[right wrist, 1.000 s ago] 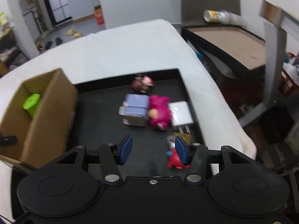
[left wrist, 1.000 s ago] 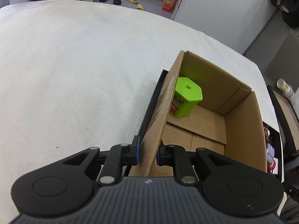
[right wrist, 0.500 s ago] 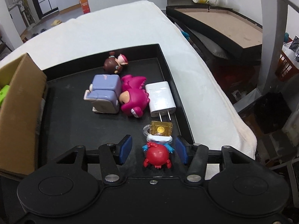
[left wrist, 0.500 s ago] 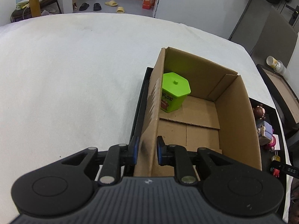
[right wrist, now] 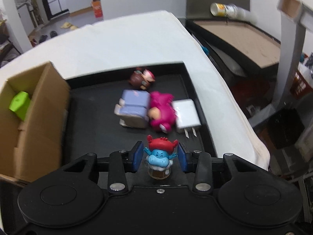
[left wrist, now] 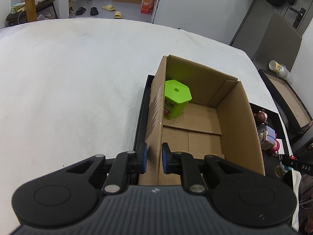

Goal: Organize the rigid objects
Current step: 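Grasp the red-and-blue figurine on the tray with the right tool, then lower the red-and-blue figurine into the box and release it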

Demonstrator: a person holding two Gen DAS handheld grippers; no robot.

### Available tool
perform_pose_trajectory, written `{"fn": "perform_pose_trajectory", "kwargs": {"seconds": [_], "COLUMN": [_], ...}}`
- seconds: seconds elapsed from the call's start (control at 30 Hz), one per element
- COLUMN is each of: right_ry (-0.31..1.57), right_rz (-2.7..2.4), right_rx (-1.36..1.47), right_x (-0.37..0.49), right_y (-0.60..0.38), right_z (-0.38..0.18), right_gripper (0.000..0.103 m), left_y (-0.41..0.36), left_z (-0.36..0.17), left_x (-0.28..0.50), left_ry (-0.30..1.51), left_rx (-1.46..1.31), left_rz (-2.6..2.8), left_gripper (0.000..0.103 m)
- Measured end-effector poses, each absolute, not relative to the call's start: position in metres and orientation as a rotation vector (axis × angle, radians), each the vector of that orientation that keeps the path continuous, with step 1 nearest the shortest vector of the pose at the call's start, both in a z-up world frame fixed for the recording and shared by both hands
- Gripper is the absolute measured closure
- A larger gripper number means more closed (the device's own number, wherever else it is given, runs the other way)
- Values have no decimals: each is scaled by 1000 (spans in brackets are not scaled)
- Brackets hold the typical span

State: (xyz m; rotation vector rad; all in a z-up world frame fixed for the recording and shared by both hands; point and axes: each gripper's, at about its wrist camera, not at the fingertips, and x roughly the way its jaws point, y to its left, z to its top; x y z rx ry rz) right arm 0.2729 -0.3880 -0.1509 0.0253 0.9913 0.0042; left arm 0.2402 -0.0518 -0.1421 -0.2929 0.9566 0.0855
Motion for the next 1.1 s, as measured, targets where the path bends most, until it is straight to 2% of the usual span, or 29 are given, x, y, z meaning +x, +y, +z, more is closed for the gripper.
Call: {"fn": "perform_pose_trajectory", "kwargs": {"seconds": [0.33, 0.6, 1.1], "right_ry": [885, 832, 831], "right_rz": [105, 178, 302], "right_rx": [17, 1, -30], "right_x": [277, 287, 312], "right_y": [-343, -304, -237], "right_z": [-101, -81, -84], "right_gripper": [66, 65, 65], "left_y": [-47, -44, -38], "left_z": [-143, -145, -145], "left_x": [237, 236, 237], "left_ry": [941, 934, 937], "left_rx": [-316, -323, -356], "left_rz": [68, 49, 26], "left_gripper": [90, 90, 89]}}
